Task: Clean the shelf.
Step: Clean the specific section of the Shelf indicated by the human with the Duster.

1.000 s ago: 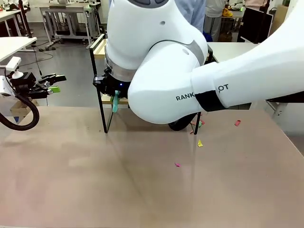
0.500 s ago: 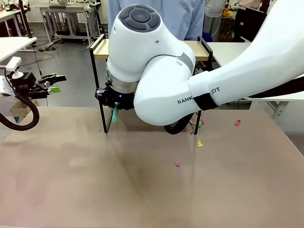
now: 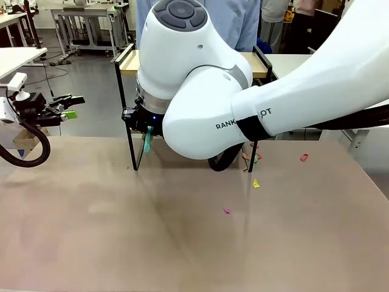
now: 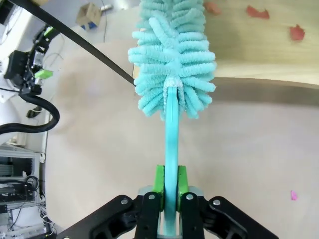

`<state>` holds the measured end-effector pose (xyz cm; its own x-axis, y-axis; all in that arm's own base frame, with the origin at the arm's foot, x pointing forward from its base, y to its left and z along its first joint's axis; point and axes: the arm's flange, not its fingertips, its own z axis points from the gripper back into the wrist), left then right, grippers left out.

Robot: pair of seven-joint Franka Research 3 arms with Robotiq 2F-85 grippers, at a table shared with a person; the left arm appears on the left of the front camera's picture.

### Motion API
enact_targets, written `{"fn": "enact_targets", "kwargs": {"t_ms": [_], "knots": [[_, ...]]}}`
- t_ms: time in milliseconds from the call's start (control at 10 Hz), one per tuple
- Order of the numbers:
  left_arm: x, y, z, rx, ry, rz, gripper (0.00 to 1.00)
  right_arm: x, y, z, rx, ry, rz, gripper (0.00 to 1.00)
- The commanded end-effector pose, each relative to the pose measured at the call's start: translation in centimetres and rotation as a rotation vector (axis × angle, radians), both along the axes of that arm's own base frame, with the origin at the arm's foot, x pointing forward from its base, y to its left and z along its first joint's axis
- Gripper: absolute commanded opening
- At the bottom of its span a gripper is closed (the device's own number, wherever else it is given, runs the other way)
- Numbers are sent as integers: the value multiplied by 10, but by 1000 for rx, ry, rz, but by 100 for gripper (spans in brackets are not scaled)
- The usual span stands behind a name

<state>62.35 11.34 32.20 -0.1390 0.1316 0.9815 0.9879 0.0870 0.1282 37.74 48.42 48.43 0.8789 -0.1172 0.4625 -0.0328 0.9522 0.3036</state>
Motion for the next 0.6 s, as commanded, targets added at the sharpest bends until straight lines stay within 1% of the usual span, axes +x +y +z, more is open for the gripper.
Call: {"fn": "enact_targets", "kwargs": {"t_ms": [0,100,300,500], "knots": [[-1,0,3,2,-9,2,100,1,-1,2,6,1,-1,13],[-1,0,3,2,-9,2,100,2,-26,7,-15,26,-42,13],[-1,0,3,2,-9,2,100,0,-74,10,-47,57,-83,13],[-1,0,3,2,-9,2,100,-5,-121,6,-92,129,-125,13]]}}
